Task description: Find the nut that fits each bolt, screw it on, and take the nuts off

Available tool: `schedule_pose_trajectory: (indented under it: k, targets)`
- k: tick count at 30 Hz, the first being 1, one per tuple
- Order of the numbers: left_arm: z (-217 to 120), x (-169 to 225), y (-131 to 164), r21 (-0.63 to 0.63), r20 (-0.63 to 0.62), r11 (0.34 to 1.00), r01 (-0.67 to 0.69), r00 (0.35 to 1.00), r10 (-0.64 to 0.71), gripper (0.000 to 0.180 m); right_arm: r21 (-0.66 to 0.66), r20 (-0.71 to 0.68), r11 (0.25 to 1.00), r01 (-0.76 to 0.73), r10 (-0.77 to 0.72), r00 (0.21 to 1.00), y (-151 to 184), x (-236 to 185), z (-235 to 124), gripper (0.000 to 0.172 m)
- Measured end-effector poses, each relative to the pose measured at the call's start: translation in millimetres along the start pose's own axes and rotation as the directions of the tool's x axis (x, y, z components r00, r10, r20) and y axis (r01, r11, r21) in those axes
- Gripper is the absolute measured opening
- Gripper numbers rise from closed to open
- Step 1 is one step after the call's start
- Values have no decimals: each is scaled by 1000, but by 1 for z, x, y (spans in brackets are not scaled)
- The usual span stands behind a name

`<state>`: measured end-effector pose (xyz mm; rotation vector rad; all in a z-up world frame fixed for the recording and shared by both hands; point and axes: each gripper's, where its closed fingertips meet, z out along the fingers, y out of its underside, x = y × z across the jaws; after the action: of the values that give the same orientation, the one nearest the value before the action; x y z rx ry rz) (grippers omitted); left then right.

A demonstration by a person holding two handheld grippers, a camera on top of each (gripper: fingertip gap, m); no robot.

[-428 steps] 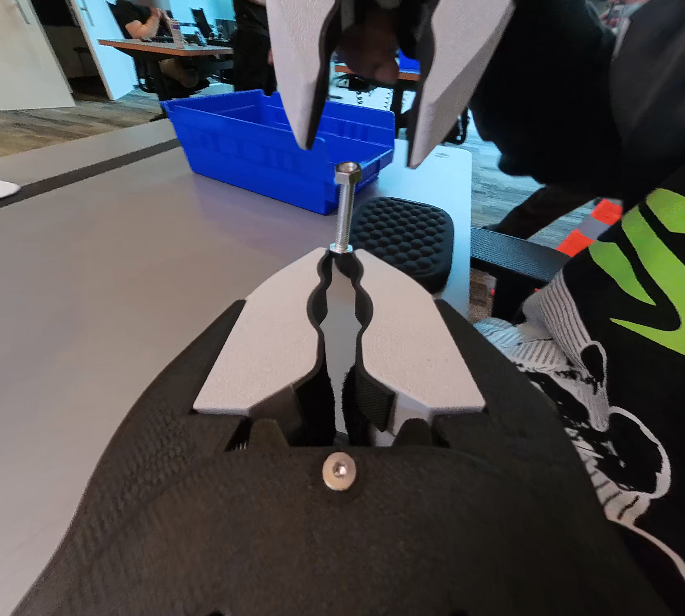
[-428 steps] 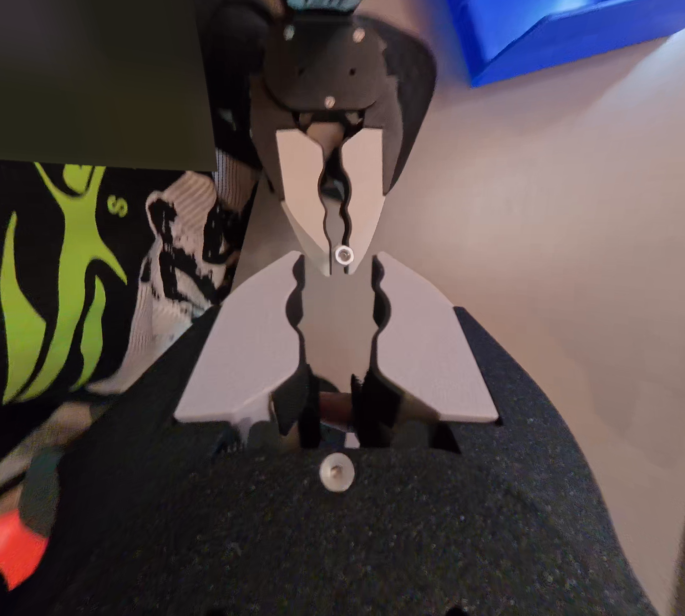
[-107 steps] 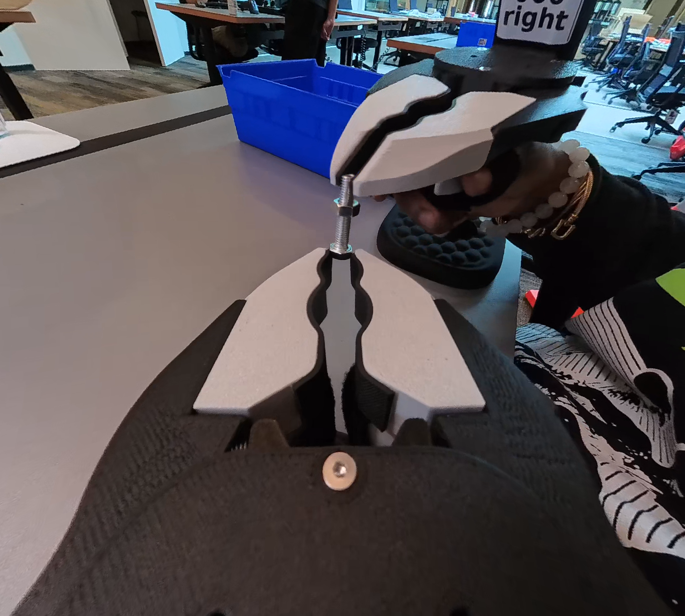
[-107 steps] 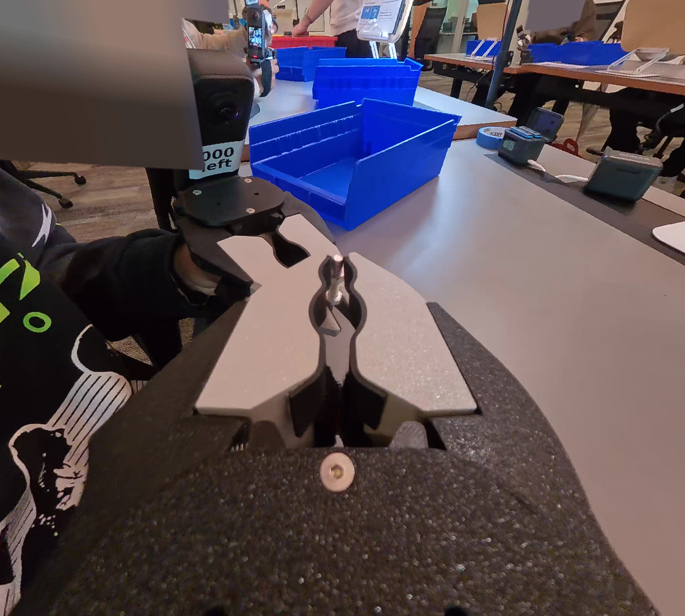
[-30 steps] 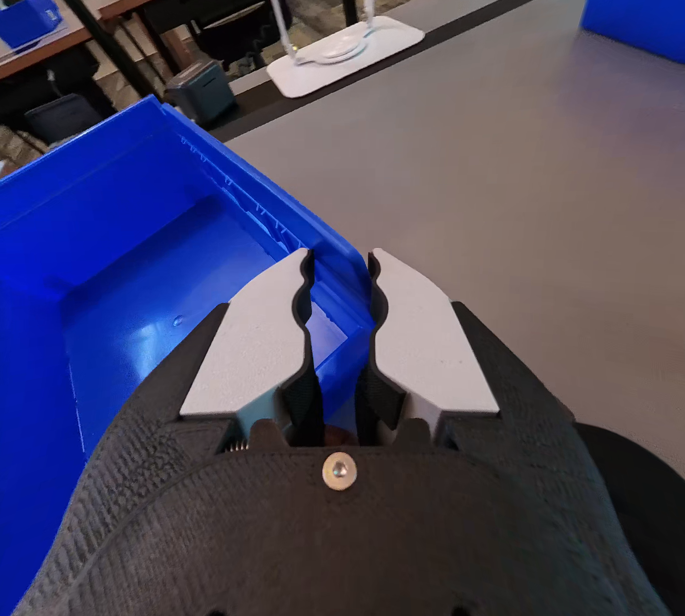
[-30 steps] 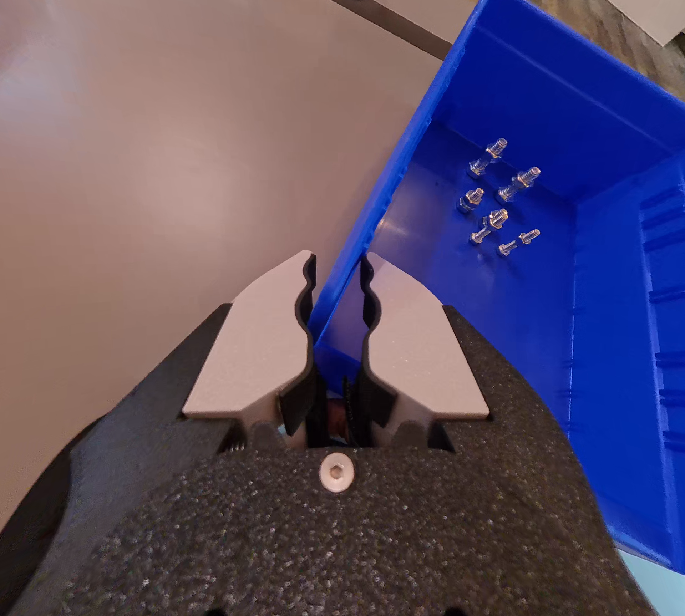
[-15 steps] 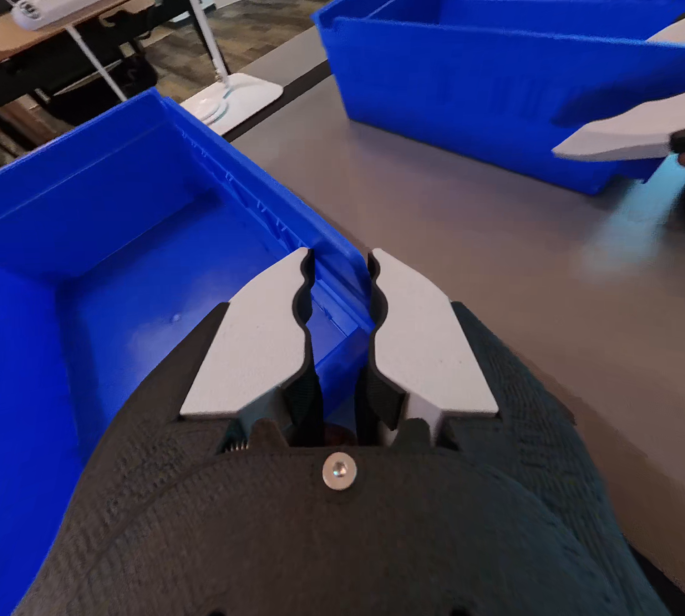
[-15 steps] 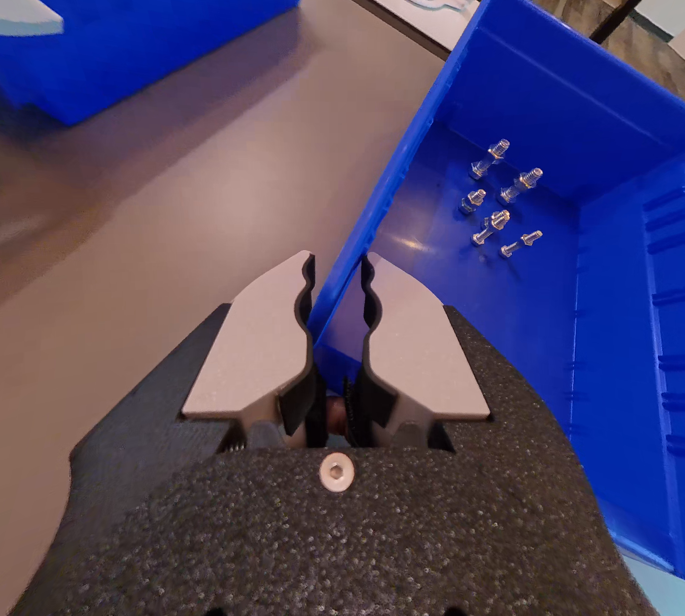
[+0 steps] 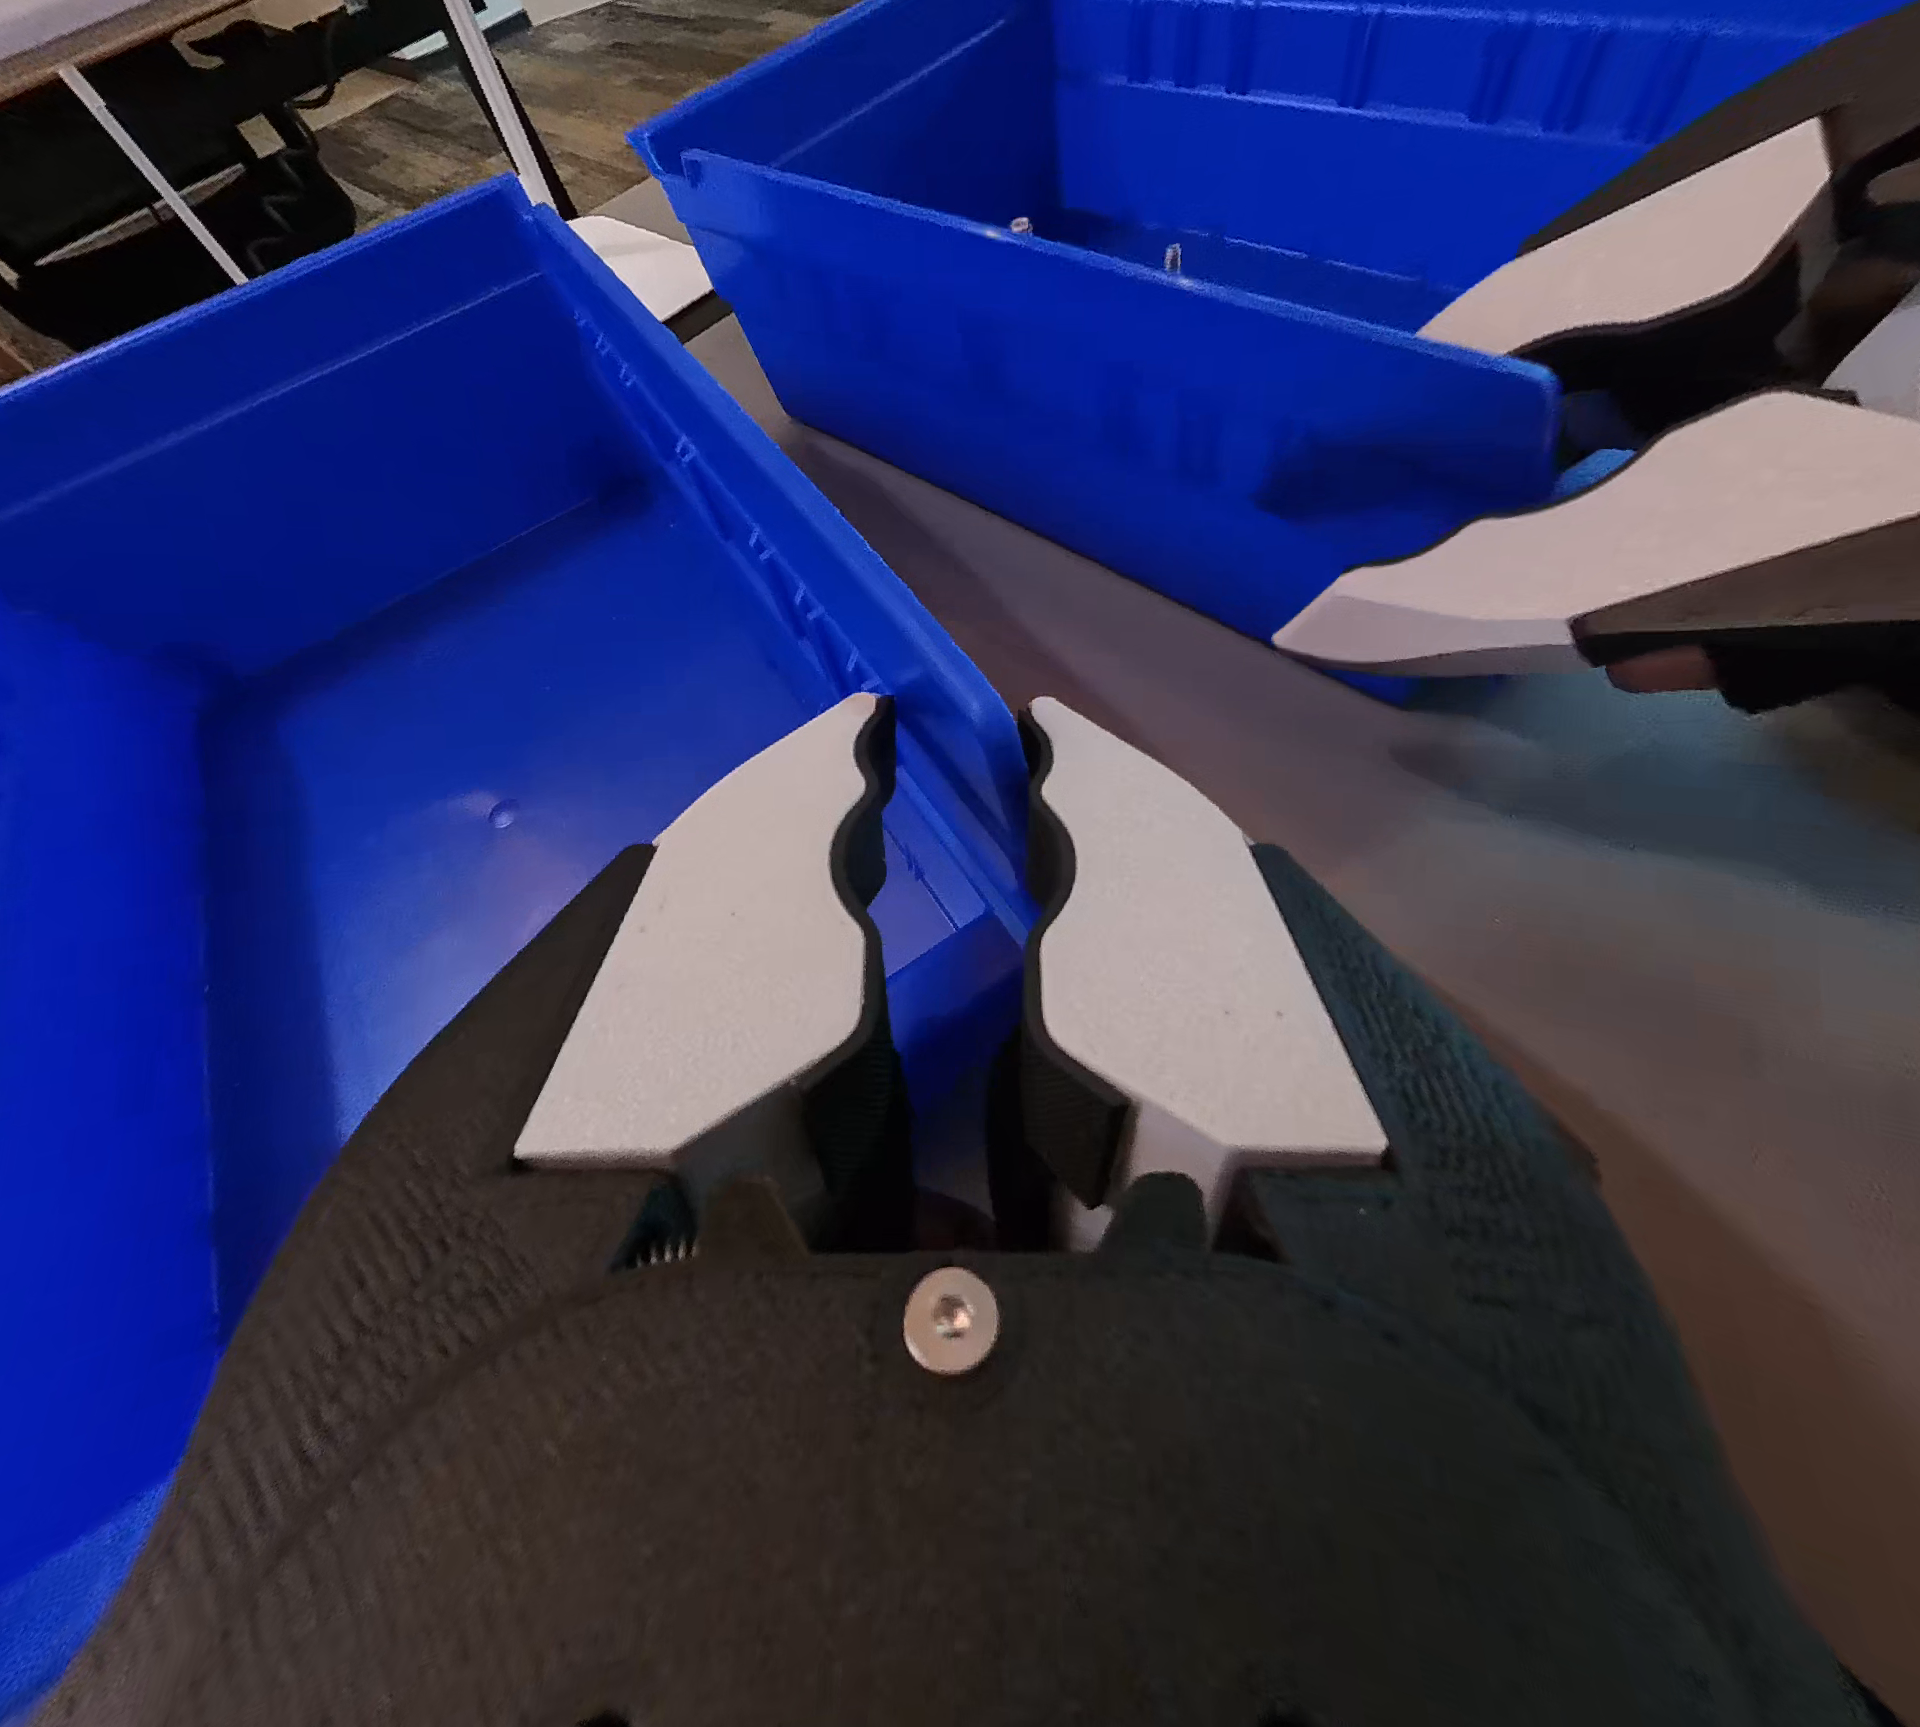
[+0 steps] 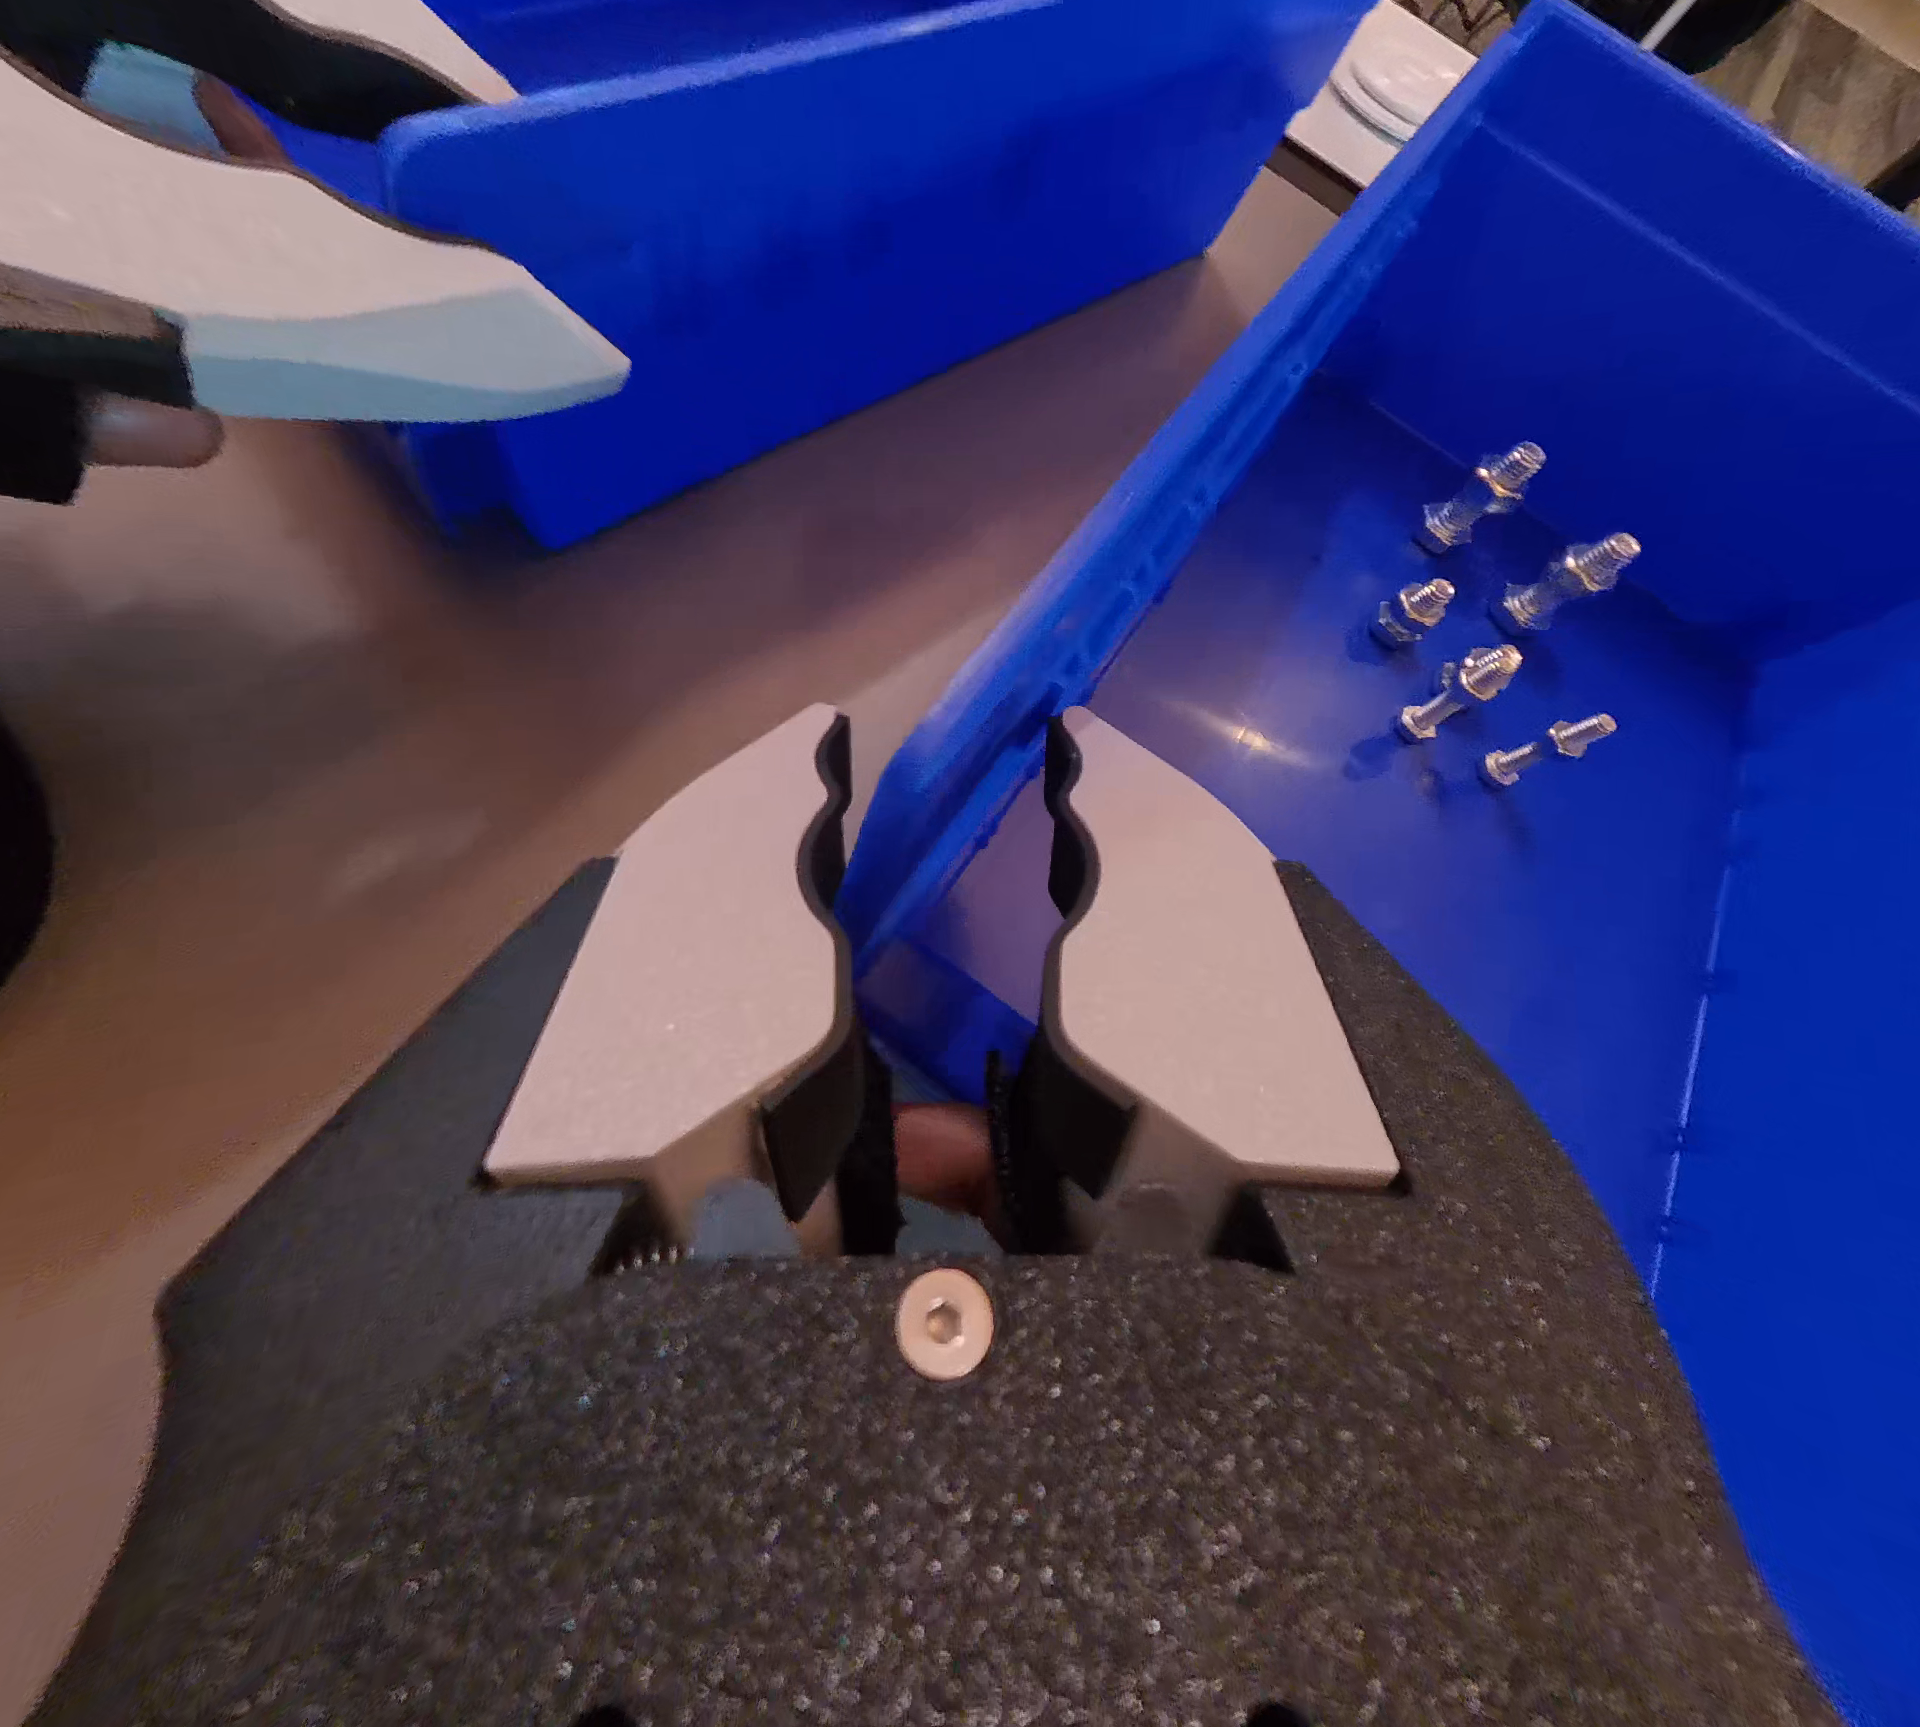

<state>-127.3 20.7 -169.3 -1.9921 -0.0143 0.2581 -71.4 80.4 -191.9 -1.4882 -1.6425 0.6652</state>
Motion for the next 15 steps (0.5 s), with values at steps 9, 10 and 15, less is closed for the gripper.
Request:
schedule_pose_trajectory:
  k: [9,10,15]
  targets:
    - [-30,57,-72,336,25,940,62,997,-75,35,371,39,909,-190,190,981,-21,33,-79,67]
    - [-22,66,-70,304,-3,949,86,996,-89,38,395,-23,889,-231,261,965,-13,57,-90,72]
    - [25,78,-46,138,-16,969,204,979,-204,66,341,-402,906,-253,383,832,60,164,-122,81]
